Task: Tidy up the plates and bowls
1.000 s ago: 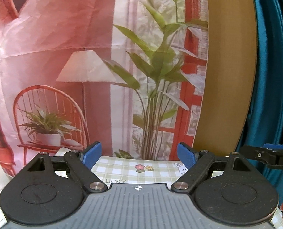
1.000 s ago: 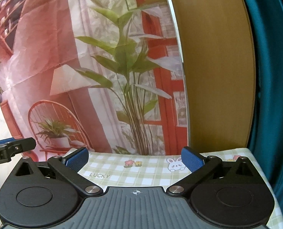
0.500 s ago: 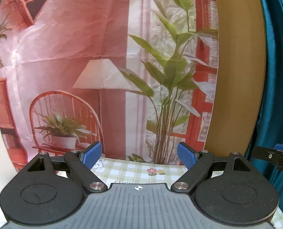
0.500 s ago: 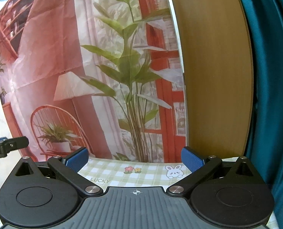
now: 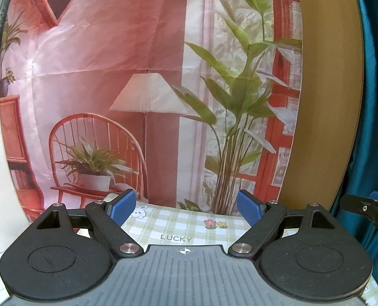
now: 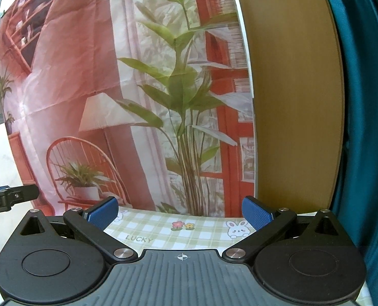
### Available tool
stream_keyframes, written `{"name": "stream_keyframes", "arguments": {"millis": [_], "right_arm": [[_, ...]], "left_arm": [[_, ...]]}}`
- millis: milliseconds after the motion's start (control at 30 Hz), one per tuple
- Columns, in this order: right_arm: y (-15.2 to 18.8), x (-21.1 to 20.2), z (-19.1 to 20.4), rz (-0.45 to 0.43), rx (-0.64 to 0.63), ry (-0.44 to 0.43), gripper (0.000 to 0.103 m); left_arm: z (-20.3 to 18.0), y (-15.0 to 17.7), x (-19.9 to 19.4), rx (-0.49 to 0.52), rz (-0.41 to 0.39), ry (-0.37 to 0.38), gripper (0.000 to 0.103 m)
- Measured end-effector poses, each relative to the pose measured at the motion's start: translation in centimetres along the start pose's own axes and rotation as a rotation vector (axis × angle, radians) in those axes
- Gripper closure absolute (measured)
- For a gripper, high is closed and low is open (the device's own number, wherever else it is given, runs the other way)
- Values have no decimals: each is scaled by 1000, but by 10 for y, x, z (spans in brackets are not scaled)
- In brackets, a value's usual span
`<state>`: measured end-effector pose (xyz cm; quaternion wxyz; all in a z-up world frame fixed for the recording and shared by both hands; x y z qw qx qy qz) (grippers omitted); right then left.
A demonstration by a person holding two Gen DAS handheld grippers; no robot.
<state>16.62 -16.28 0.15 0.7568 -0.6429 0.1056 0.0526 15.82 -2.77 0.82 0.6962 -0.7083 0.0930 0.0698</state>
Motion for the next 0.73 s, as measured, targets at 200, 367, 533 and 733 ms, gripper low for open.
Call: {"name": "stream_keyframes", "arguments": {"millis": [200,367,533,733], "right_arm": [[2,1,-1,3,-1,4,0],[3,3,-3,9,7,7,0],[5,4,-4,12,9,6,0],[7,5,-5,15,13,7,0]], "left_arm": [[1,3,1,0,8,-9,15],[-1,5,2,10,13,-8,15],[-2,6,2,15,18,-5,15],[-2,7,4,22,20,1,15]]}}
Point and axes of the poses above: each gripper's, at about its wrist camera, not at the fingertips, and x roughly the way its jaws point, z to its left, y to its underside, the point moved 7 cm from there along x, roughly the way its jaws point, and after that the axes turned 7 degrees about -z, right-handed, at the moved point
